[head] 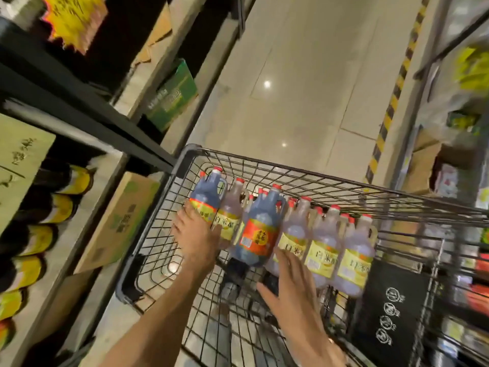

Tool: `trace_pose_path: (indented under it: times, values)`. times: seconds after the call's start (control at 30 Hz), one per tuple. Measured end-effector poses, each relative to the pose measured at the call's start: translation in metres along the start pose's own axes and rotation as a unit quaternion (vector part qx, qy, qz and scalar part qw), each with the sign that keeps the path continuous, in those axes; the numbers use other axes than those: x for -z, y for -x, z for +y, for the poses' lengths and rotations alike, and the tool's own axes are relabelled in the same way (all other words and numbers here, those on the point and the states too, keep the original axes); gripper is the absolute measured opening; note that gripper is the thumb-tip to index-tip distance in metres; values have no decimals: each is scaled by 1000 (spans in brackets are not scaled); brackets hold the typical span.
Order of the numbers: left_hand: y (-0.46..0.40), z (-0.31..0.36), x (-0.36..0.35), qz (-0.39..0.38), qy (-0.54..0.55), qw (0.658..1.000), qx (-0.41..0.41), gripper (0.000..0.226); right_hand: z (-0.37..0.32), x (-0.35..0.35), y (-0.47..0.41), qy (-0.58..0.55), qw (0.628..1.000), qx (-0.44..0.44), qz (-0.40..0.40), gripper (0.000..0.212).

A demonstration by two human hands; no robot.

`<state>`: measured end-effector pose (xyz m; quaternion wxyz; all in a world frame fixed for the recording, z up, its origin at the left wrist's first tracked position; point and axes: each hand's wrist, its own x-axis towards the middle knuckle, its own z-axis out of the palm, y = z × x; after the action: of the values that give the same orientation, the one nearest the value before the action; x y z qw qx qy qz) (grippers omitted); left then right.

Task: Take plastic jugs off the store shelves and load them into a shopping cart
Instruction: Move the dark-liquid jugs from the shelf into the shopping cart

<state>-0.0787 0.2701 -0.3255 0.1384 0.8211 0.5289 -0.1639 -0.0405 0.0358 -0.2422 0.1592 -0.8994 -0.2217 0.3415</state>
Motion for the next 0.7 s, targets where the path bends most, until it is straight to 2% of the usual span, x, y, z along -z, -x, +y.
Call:
trace_pose_path:
  times: [0.13,0.3,0.4,0.47,0.6,0.7]
  values:
    - [-8,2,-19,62,2,997,38,104,5,-18,-19,-13,1000,4,11,82]
    - [-1,-1,-12,67,32,997,25,99,2,-17,-48,-107,992,-56,32,79]
    - [16,-9,-10,54,69,996,-9,96,-11,-15,-64,-179,979,-80,49,76]
    - [24,-14,-12,39,101,994,-21,97,-24,-16,-76,-187,975,-113,53,76]
    - [18,-18,-7,2,206,978,-36,84,-45,-25,-98,-98,978,-176,50,81]
    - [-4,-32,-6,-72,245,967,-17,79,-54,-31,-100,-75,976,-196,54,87]
